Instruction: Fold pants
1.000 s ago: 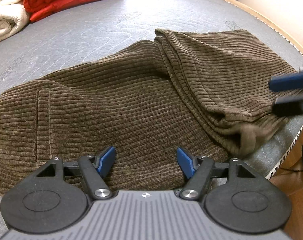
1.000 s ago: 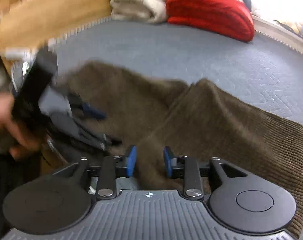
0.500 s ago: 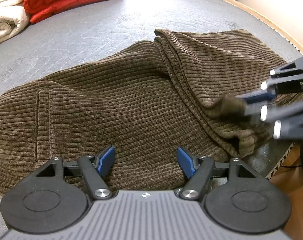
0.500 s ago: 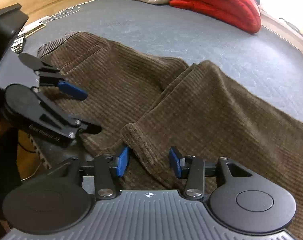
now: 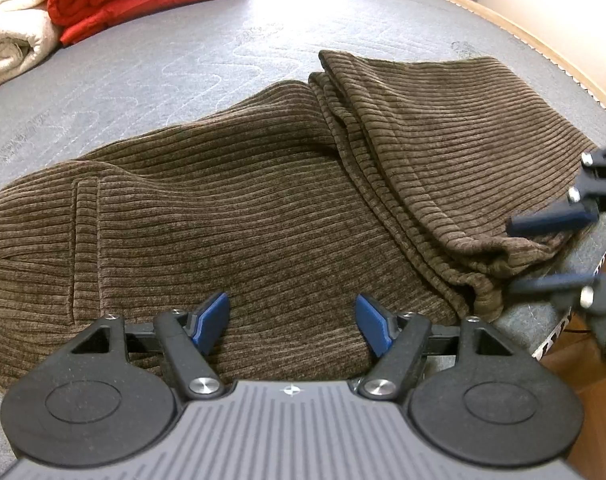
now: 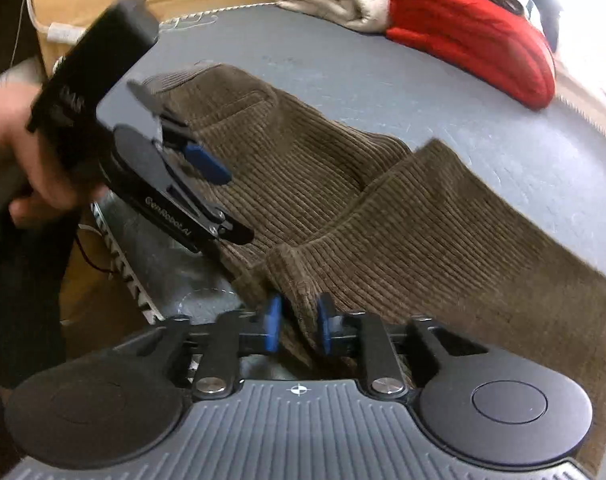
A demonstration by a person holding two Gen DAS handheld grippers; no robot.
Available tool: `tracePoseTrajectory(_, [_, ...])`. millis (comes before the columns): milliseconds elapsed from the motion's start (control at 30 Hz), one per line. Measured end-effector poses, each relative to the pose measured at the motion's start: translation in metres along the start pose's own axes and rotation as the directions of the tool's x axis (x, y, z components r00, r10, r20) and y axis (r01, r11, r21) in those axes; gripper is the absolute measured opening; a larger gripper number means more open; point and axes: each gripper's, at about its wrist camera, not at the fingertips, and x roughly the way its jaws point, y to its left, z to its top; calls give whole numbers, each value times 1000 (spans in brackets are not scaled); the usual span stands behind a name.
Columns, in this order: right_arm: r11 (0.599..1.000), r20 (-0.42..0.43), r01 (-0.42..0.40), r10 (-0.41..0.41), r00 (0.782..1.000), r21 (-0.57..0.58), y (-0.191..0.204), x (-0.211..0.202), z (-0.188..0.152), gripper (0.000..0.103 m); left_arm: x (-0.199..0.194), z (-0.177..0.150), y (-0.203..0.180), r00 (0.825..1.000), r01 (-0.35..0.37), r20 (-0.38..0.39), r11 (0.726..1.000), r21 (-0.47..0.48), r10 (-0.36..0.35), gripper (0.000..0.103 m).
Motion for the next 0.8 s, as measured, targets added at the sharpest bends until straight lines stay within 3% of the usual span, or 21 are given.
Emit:
tracePoseTrajectory(67, [1000,20,11,-11,1000,-23,4,0,3,56,0,0,0,1000,1,1,1000,0,-1,76])
tracePoseTrajectory(233, [992,-29,23,-27,999,-122,15,11,5,58,0,0,0,1000,1,2,1000,0,-1,76])
tracePoseTrajectory(300, [984,-52,42,-51,997,-175,23,21,3,53,0,-1,1,1000,3,3,1000,-2,-3,76])
tracePoseTrajectory(367, [978,-53,54,-66,996,-203,21,18,4,36,0,-1,1,1000,4,3,1000,-5,-4,76])
tracePoseTrajectory(433, [994,-18,34,-36,999,-105,7,6,13,32,-1,0,1,1000,6,1,1000,-8,-6,76])
tracePoseTrajectory(500, [997,74,55,-59,996,56,-18,-20,26,30,-1,1,2,1000,8,-3,1000,-12,-8,76])
tracePoseTrajectory(567, [969,204,80,-129,970,233,-44,-56,38,29,-1,1,2,1000,11,-5,1000,-15,-11,76])
tracePoseTrajectory(633, [927,324,101,-226,919,362,-56,-92,46,29,-2,2,3,1000,14,-4,1000,-15,-14,76])
tracePoseTrajectory(700, [913,404,122,-288,868,388,-53,-116,52,29,-2,2,4,1000,15,-4,1000,-14,-15,76])
tracePoseTrajectory(767, [917,432,136,-302,850,375,-41,-118,53,29,-3,3,4,1000,16,-4,1000,-15,-16,76])
tracePoseTrajectory(800, [918,416,138,-298,859,373,-36,-110,51,30,-3,3,4,1000,16,-4,1000,-16,-16,76])
